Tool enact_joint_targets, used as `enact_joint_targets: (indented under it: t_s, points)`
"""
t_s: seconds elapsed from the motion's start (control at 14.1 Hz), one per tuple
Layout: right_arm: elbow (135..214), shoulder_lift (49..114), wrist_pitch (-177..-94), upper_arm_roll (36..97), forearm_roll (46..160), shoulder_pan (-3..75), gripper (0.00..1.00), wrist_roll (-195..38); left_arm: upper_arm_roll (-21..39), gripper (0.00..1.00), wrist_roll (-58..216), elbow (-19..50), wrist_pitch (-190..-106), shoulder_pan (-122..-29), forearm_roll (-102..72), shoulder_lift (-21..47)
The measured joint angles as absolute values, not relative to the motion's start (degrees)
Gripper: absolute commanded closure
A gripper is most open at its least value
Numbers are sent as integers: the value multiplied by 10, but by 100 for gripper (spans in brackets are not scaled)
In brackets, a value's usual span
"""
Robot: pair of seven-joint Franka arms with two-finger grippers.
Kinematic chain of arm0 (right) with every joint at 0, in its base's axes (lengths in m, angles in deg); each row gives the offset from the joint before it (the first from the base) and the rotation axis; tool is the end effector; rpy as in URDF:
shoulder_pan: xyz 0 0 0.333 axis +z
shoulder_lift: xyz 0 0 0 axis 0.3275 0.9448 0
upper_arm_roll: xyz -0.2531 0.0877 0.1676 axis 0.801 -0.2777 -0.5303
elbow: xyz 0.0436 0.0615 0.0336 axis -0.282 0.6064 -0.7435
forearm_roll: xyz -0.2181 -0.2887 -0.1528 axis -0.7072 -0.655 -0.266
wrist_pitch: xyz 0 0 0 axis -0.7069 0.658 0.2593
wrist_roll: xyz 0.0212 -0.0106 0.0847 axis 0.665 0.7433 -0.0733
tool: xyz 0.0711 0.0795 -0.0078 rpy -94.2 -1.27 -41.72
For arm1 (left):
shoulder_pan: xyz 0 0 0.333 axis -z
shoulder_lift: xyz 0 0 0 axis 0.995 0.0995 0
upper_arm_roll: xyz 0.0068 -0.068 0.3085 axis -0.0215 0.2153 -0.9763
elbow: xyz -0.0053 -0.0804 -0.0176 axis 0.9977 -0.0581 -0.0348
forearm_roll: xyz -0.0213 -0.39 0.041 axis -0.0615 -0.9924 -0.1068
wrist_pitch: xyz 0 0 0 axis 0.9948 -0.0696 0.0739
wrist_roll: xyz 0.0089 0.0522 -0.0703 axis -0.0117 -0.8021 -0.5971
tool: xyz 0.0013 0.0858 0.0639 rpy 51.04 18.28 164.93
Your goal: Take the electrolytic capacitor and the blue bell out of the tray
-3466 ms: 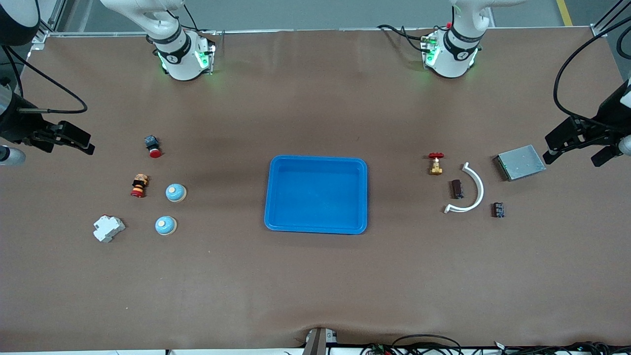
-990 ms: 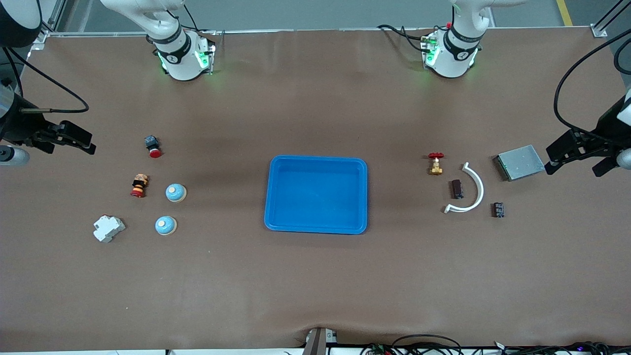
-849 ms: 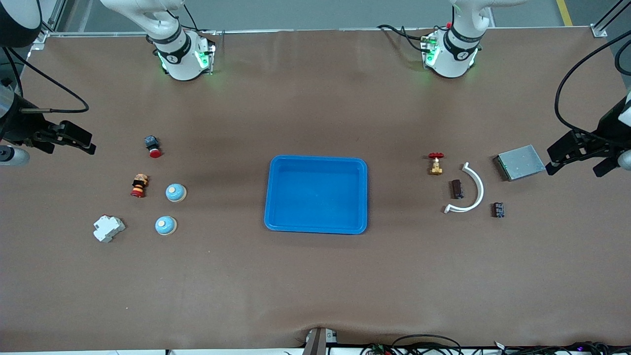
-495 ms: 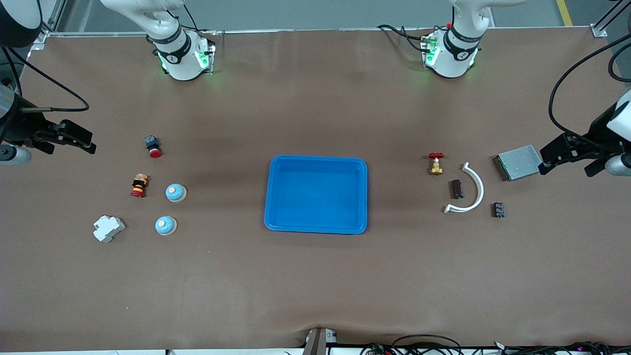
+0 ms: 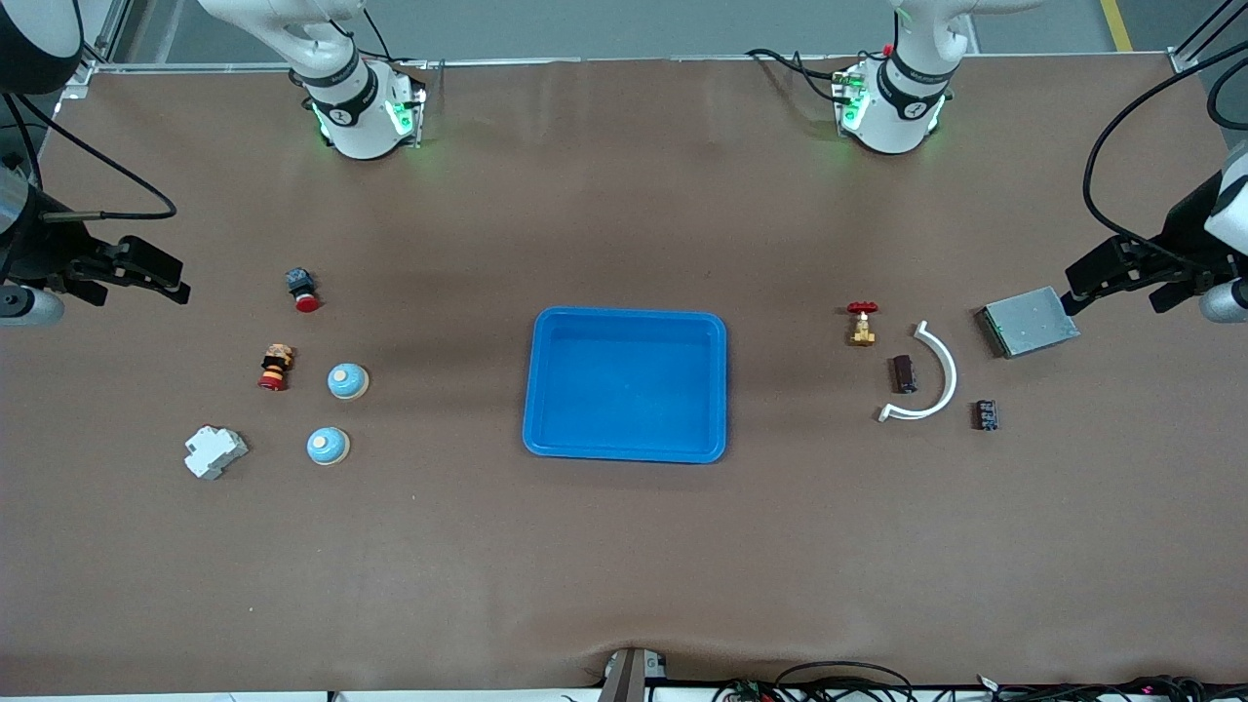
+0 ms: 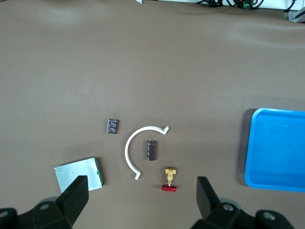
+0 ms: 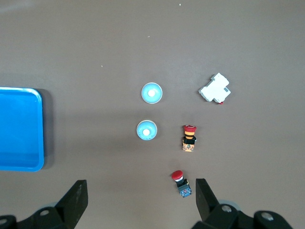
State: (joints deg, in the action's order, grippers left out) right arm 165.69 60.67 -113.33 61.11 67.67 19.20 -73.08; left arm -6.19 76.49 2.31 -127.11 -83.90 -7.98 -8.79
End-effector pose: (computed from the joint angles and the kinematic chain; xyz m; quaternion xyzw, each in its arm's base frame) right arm 0.5734 0.0054 0.6044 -0.9999 0.0035 -0.0043 0.0140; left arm 0.5850 -0.0371 0.6308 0.9981 0.0076 0.0569 0.0205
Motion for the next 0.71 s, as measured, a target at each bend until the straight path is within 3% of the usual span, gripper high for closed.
enact_joint_targets:
  t_s: [0.71]
  points:
    - [1658, 607, -1134, 611, 677, 192, 0, -718, -61, 0, 752, 23, -1270, -839, -80, -91]
